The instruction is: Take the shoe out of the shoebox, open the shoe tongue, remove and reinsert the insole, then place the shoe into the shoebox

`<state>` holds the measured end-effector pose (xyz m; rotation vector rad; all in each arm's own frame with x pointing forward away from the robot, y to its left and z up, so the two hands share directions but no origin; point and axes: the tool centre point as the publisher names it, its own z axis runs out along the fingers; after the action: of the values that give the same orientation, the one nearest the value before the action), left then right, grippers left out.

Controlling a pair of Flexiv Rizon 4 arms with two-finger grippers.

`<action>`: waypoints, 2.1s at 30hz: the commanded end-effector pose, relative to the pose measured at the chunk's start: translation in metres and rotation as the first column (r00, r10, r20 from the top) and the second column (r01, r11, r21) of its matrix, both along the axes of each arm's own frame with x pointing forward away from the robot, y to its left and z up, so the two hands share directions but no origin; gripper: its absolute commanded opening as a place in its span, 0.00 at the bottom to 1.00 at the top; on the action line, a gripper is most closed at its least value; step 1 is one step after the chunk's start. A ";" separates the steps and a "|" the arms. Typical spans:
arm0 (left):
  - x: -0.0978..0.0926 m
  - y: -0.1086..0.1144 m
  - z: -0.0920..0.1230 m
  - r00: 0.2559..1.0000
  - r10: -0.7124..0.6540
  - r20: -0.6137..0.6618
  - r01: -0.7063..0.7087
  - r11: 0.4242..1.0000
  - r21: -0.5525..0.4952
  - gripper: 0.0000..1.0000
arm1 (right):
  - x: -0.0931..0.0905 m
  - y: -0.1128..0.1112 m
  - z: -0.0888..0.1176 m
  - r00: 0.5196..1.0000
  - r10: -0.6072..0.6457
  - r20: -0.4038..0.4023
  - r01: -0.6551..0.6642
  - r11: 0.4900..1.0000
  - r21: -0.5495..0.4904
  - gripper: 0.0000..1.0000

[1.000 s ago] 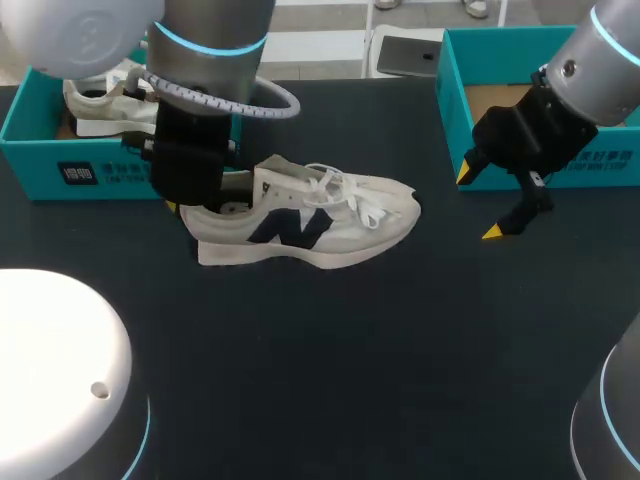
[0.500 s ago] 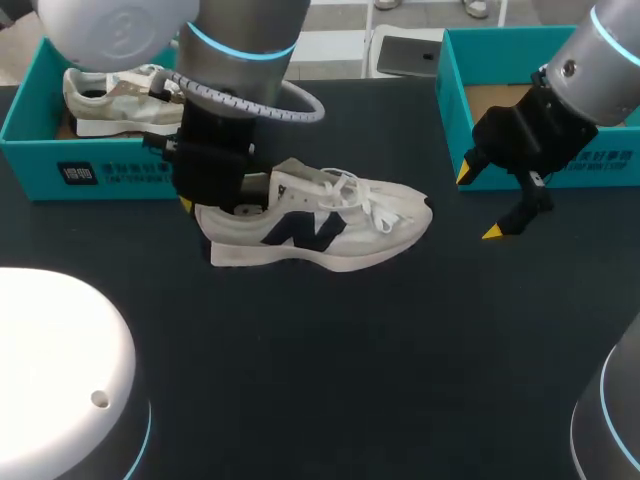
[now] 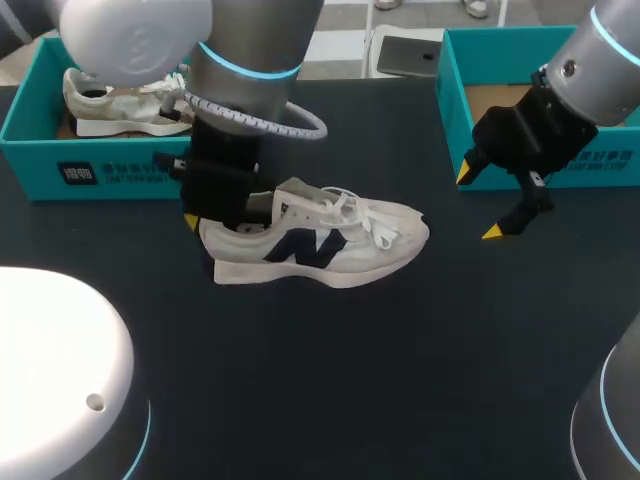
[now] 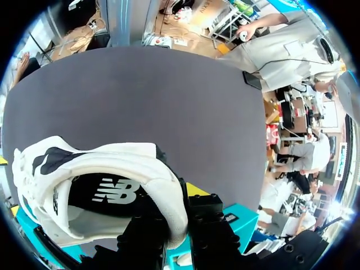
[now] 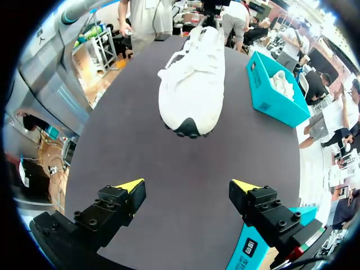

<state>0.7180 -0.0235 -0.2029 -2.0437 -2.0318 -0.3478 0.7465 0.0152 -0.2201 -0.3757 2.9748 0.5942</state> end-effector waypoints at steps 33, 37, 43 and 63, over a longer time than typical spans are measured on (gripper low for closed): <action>0.021 -0.021 -0.155 1.000 0.029 -0.006 -0.028 0.996 0.081 0.00 | 0.000 0.001 -0.001 1.000 -0.002 0.001 0.002 1.000 -0.003 1.00; 0.021 -0.019 -0.160 1.000 0.023 -0.011 -0.022 0.997 0.076 0.00 | 0.000 0.001 -0.001 1.000 -0.002 0.001 0.002 1.000 -0.003 1.00; 0.019 -0.017 -0.160 1.000 0.024 -0.013 -0.023 0.997 0.072 0.47 | 0.000 0.001 -0.001 1.000 -0.002 0.001 0.002 1.000 -0.003 1.00; 0.001 0.023 -0.054 0.944 0.217 -0.248 -0.310 0.843 -0.440 1.00 | 0.000 0.001 -0.001 1.000 -0.002 0.001 0.002 1.000 -0.003 1.00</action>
<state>0.7275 -0.0451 -0.2744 -1.8922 -2.1983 0.0336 0.7465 0.0151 -0.2201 -0.3756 2.9749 0.5942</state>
